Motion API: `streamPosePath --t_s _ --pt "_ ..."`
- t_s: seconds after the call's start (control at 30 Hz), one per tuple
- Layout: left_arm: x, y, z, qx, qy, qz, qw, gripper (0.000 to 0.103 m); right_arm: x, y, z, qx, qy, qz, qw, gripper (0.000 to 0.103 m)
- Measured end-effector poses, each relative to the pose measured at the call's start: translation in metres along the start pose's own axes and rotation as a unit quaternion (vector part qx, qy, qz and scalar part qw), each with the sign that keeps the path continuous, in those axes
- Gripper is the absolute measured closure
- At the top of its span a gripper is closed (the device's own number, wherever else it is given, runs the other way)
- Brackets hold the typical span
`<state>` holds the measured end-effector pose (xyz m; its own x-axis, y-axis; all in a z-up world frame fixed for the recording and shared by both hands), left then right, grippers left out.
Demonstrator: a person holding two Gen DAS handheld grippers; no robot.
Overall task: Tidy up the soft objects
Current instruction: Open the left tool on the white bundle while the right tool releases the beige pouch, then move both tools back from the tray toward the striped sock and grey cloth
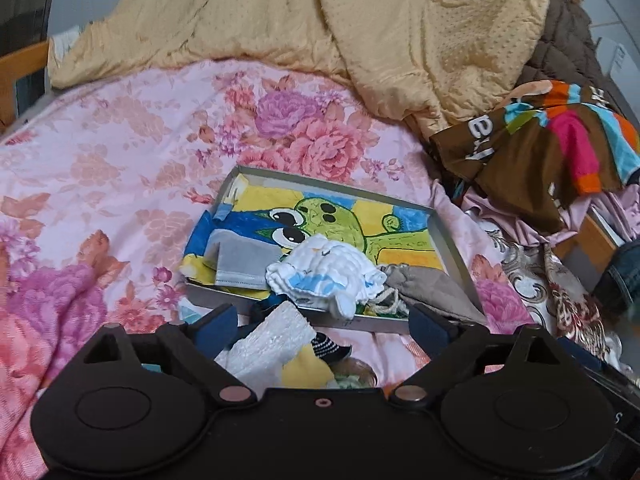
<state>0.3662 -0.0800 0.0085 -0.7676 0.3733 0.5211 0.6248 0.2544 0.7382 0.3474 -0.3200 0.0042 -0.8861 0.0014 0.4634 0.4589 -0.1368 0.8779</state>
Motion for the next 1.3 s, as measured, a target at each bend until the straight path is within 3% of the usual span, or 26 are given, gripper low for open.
streamPosePath --t_s 0.23,0.3,0.8,1.3 --pt "0.032 -0.022 -0.009 -0.010 -0.015 -0.010 0.9998 0.007 0.037 -0.015 0.000 -0.002 0.004 -0.011 1.000 0.001" --pt "0.041 -0.030 -0.013 -0.026 -0.021 -0.016 0.9993 0.003 0.048 -0.020 -0.002 -0.006 0.008 -0.013 1.000 0.001" --pt "0.098 -0.086 -0.021 -0.126 -0.049 -0.035 0.9902 0.001 0.113 -0.059 0.015 0.019 0.021 -0.022 0.999 0.000" --pt "0.151 -0.125 0.028 -0.105 -0.048 -0.041 0.9925 0.001 0.146 -0.098 0.039 0.079 -0.005 0.008 0.997 0.000"
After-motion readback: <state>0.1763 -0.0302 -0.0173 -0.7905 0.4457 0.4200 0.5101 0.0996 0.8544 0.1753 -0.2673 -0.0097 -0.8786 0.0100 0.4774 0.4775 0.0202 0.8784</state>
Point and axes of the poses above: each gripper's, at about its wrist camera, not at the fingertips, and x roughly against the way its jaws point, z to its left, y to its top, the point moved 4 cm from there along -x, roughly the way its jaws point, and after that the axes turned 14 degrees about -y, right-handed, at the moved point
